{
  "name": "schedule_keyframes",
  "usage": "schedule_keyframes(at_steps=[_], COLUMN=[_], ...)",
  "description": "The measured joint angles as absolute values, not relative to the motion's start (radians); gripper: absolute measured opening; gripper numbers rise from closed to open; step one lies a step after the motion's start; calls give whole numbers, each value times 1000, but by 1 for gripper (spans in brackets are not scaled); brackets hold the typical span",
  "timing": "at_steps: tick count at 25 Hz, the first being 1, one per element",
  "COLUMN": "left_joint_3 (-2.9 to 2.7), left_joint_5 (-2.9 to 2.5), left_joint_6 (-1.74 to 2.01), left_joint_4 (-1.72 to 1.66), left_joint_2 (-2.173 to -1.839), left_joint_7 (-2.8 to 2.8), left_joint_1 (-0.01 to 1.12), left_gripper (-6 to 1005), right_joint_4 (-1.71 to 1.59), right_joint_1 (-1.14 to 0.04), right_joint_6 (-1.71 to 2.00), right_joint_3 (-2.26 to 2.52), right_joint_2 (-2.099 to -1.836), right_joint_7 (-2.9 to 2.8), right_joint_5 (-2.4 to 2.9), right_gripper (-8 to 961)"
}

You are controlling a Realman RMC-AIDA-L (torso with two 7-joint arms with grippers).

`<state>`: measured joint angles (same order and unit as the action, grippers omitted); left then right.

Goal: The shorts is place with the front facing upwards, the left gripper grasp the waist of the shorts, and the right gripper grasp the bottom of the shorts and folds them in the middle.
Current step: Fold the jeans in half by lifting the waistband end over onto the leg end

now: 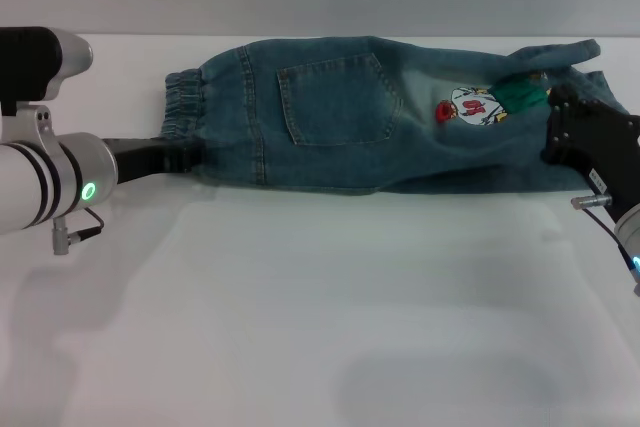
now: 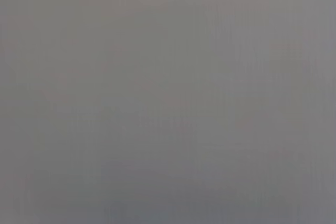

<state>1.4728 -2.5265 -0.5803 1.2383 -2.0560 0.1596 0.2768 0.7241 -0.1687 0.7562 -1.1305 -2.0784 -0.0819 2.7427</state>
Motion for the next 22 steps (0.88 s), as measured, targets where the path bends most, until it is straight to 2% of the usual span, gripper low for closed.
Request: schedule_keyframes(at_steps=[6,11,22], left_joint_3=[1478,1487,1506], left_joint_5=[-2531,-2533,-2532], left_joint_6=[-581,-575,-570], left_joint_4=[1256,1228,1195], left_joint_2=[-2055,-2054,-2056], left_joint_7=[160,160,183], left_joint_1=[258,264,286], left_gripper=[557,784,805], right_joint_4=[722,726,727], right_joint_1=[-169,-166,-166], right_joint_6=[756,756,756], right_joint_3=[-1123,-1118,-1118], right_joint_2=[-2078,-2078,-2078], right_joint_7=[-83,-83,-83], right_joint_5=[2743,2743,2743], right_gripper=[-1,-1,-1])
